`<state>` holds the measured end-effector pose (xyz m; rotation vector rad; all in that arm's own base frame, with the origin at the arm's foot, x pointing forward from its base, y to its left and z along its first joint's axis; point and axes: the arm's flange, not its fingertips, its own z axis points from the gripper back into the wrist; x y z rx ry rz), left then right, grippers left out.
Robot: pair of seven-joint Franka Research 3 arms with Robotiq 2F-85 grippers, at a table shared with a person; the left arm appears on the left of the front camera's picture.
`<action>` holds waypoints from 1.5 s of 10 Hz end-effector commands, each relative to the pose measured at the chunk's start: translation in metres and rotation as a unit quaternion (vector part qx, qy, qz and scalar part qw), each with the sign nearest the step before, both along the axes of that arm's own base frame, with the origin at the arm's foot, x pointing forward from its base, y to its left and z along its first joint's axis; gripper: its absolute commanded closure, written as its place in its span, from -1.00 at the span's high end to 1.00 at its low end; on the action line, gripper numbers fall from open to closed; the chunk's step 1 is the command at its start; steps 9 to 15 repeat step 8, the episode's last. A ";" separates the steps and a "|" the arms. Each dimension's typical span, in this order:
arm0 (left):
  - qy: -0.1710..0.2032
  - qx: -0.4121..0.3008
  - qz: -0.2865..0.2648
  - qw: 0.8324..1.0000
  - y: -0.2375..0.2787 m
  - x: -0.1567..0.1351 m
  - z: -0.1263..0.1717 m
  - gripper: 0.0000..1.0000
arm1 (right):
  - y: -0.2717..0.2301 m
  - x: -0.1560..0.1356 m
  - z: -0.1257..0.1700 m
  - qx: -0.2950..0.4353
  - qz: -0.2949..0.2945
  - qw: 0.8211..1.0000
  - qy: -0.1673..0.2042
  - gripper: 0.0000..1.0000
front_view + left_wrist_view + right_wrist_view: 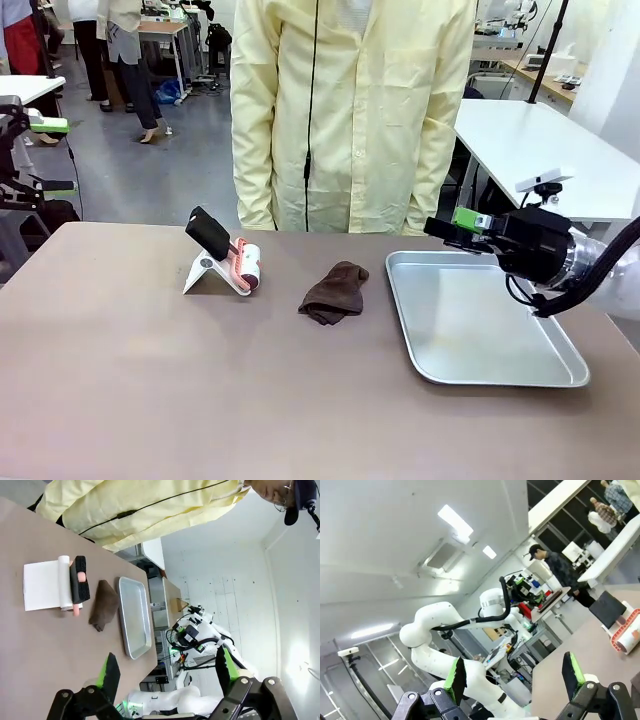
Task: Clean the surface of the table.
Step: Return the Lint Roller and towel to their original positions.
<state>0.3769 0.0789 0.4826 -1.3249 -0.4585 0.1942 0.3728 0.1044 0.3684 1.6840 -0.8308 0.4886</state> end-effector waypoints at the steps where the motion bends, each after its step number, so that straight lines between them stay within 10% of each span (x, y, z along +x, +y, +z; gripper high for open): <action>1: 0.006 0.001 -0.004 1.000 0.000 -0.003 0.004 1.00 | 0.003 0.000 0.009 -0.004 -0.009 1.000 0.009 1.00; 15: 0.006 0.001 -0.004 1.000 0.000 -0.003 0.004 1.00 | 0.003 0.000 0.009 -0.004 -0.009 1.000 0.009 1.00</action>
